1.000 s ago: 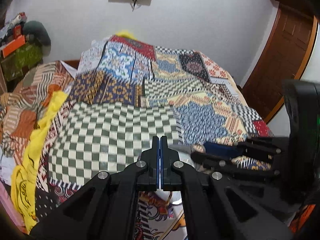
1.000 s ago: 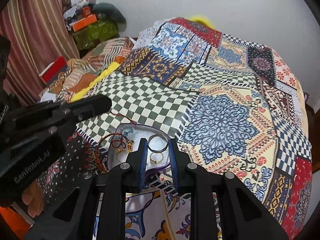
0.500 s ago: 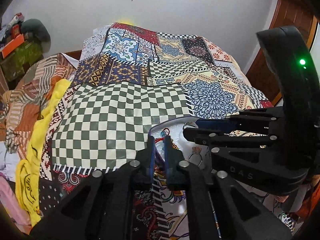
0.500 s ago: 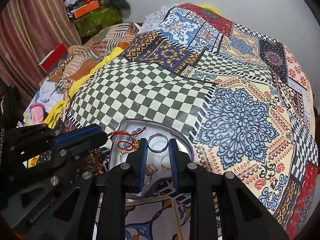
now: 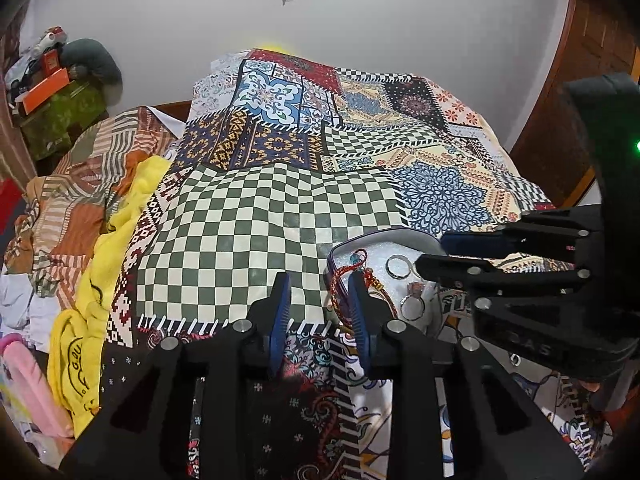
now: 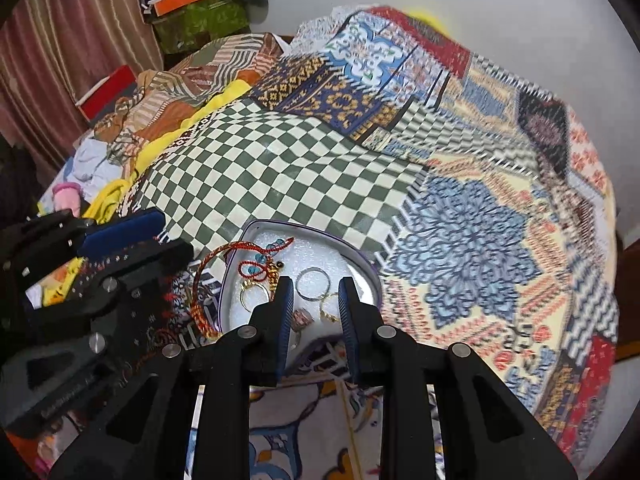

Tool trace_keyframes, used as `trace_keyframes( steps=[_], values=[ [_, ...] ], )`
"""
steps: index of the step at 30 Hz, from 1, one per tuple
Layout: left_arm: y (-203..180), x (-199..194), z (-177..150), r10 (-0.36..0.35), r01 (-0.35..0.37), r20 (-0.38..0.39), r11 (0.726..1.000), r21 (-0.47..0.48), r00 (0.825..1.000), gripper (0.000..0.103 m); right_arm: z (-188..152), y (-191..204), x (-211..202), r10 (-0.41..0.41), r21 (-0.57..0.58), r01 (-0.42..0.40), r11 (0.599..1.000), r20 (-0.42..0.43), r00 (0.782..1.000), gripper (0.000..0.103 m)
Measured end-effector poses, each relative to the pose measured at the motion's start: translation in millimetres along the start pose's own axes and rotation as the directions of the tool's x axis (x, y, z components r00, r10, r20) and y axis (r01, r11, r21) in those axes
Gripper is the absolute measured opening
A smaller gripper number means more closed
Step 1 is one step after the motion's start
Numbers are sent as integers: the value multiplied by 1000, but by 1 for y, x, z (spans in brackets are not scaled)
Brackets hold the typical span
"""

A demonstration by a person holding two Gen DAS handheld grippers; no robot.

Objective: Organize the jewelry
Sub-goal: 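Move both tools back over the quilt away from the tin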

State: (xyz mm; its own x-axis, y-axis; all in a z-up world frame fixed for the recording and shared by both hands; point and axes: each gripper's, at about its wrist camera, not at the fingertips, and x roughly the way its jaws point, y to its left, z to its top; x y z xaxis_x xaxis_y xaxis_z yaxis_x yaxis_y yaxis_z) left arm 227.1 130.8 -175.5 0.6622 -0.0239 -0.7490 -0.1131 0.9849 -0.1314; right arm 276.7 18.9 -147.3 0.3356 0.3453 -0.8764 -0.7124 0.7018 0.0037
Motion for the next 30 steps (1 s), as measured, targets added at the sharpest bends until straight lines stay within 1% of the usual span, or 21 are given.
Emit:
trace_keyframes(
  steps=[1,3,4,10,15,19,25,30],
  values=[
    [-1,-3,-1,-1,1,5,1000,-1,1000,34,-1,0,-4,-7,-4,7,1000,8,1000,28],
    [-3,-9,-3,-4,4,11,1000,1,1000,34,-6,0,-15,-18,-10,18,1000,36,999,37],
    [-4,-12,-4,-6,6,12,1000,3,1000,34,-7,0,-19,-23,-12,23,1000,47,999,38],
    [-13,-28,-8,-21,21,26,1000,9,999,35,-22,-3,-51,-49,-11,51,999,116,992,39],
    [-24,-41,-14,-46,45,30,999,21,998,35,-39,-16,-80,-45,38,39,999,175,983,39],
    [-41,-47,-22,-64,62,27,996,60,998,35,-56,-31,-98,-53,80,37,996,207,977,39],
    [-74,-45,-36,-102,102,-4,987,124,995,35,-83,-50,-107,-94,123,69,990,210,973,39],
    [-103,-36,-49,-111,116,-39,974,194,993,35,-105,-68,-106,-102,181,67,981,189,977,39]
  ],
)
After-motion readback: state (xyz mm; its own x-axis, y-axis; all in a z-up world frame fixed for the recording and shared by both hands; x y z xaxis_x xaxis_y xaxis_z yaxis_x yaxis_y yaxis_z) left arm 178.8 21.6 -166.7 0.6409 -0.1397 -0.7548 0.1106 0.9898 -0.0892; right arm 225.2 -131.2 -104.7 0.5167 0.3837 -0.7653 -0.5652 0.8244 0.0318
